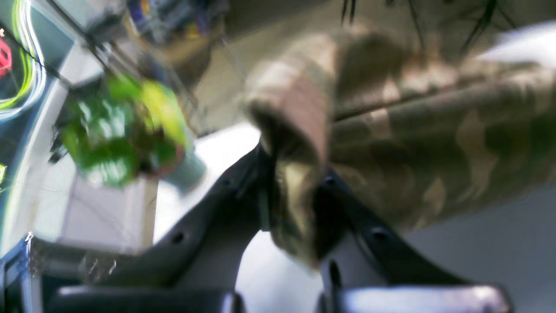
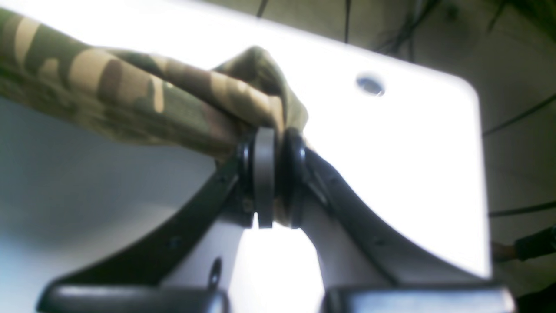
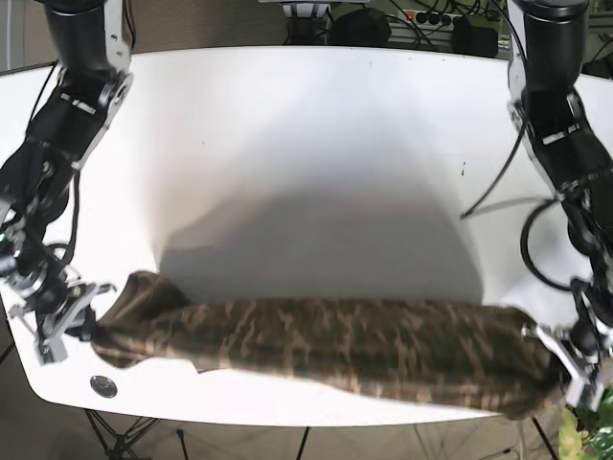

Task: Fold the T-shirt properly
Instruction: 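Lift the shirt with both grippers and swing it up, then lay the shirt flat by pulling both grippers back across the table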

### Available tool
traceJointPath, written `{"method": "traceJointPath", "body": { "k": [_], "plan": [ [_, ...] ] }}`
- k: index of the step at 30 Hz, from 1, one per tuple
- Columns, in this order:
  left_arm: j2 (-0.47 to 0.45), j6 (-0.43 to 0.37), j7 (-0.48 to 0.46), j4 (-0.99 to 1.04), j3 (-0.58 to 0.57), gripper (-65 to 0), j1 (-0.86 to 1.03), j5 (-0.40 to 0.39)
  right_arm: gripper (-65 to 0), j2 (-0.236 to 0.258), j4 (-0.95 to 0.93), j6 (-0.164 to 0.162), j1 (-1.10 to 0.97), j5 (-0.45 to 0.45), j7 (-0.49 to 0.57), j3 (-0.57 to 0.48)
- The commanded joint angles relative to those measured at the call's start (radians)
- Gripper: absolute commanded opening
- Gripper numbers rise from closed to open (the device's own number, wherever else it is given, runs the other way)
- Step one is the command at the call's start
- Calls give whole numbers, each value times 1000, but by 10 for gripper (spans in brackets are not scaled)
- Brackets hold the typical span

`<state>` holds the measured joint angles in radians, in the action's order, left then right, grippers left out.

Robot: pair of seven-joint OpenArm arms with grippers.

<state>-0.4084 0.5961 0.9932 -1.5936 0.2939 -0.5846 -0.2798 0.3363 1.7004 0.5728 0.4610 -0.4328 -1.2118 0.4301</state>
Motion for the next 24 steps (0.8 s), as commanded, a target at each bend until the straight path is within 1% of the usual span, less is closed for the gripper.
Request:
{"method": "traceJointPath", "body": {
  "k": [1,4,6,9,11,13,16,19,24],
  "plan": [
    [-22,2,16,-84,51,-650,41,15,-628,8,66,-6,-63,16,11,40],
    [-17,11,62,-170,98,-650,165,15,-628,-29,131,-6,-176,15,11,83],
    [-8,25,65,-192,109,-650,217,15,-628,-49,157,-6,-219,15,11,94],
    [4,55,65,-233,135,-650,315,15,-628,-93,215,-6,-302,15,10,106],
    [12,74,66,-268,190,-650,410,15,-628,-125,258,-6,-370,15,10,128],
    [39,89,68,-287,232,-650,484,15,-628,-148,270,-6,-423,15,10,140],
    [75,102,68,-296,275,-650,553,15,-628,-171,274,-3,-488,15,10,158],
    [76,102,68,-310,333,-650,631,17,-628,-199,274,-3,-558,15,10,174],
    [79,102,68,-310,382,-650,723,18,-628,-223,275,5,-644,15,10,207]
  ]
}}
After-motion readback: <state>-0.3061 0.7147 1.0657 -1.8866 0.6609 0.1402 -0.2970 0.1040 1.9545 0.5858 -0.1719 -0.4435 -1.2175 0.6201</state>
